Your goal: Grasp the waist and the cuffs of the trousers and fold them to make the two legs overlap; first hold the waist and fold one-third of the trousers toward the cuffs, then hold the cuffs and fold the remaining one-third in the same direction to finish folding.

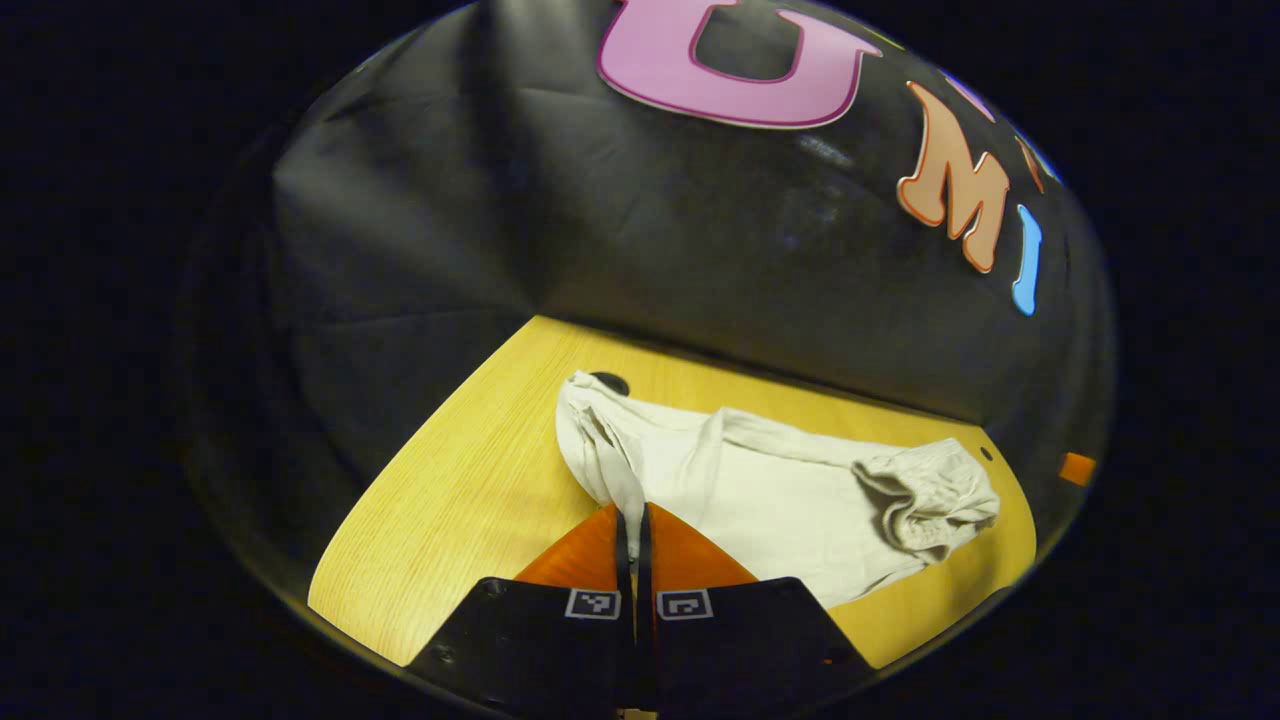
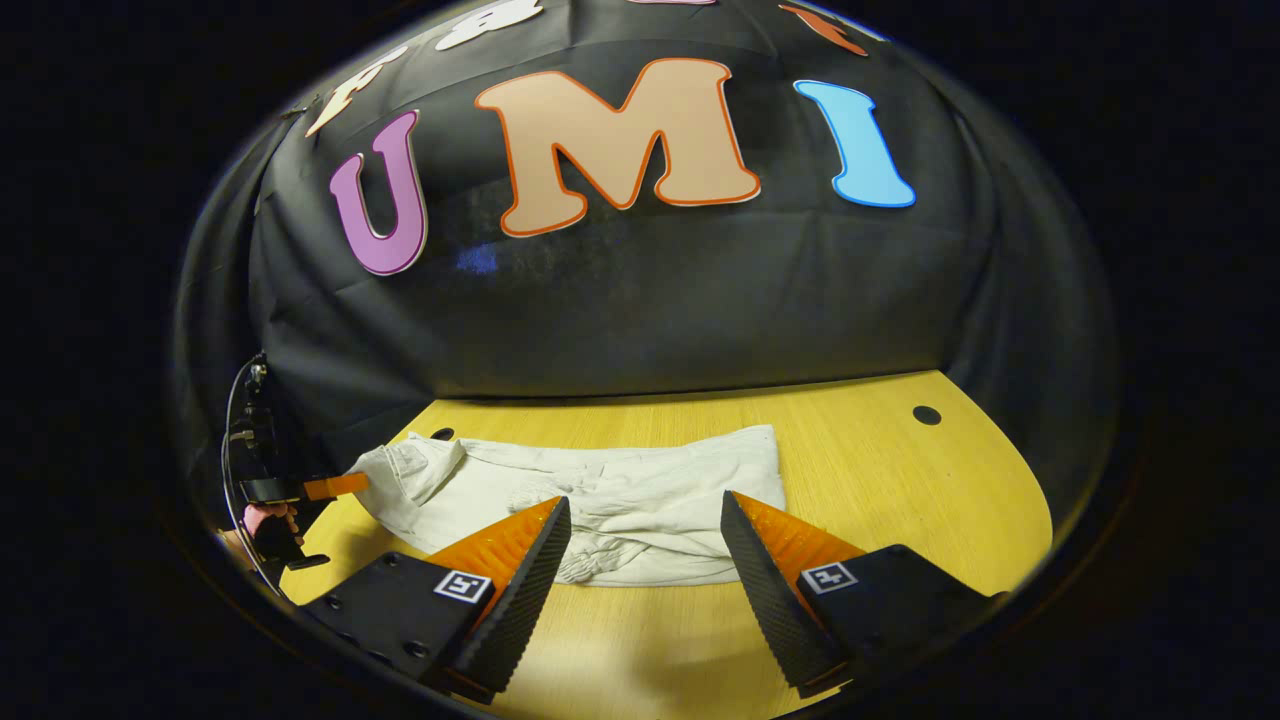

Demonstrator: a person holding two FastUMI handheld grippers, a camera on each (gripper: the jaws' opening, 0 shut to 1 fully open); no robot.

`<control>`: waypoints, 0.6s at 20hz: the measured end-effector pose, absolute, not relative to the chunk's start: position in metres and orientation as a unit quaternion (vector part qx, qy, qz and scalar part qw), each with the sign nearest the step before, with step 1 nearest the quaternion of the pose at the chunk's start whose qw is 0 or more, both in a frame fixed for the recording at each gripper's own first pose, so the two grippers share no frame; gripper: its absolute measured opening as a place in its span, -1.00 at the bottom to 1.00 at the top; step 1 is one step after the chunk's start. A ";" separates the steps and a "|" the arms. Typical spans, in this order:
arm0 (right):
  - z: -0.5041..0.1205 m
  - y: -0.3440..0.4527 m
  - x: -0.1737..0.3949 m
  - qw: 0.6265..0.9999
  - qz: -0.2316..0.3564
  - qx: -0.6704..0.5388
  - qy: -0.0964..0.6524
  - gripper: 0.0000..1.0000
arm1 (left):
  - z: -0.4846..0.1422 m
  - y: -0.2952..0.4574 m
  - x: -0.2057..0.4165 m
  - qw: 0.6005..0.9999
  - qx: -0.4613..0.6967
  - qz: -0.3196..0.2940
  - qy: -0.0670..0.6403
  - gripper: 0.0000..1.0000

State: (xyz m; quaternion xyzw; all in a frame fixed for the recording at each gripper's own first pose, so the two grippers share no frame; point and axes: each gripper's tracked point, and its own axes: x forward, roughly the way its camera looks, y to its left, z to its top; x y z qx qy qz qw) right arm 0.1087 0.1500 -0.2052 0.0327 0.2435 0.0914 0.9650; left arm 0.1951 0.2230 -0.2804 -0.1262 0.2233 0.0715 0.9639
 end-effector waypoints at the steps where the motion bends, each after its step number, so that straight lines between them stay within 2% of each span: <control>1: -0.202 0.144 0.108 0.966 0.090 0.035 0.241 0.93 | -0.267 0.209 0.202 0.967 -0.124 0.061 0.214 -1.00; 12: -0.185 0.045 0.108 0.967 0.077 0.029 0.240 0.93 | -0.159 -0.024 0.283 0.984 -0.050 -0.082 0.149 -1.00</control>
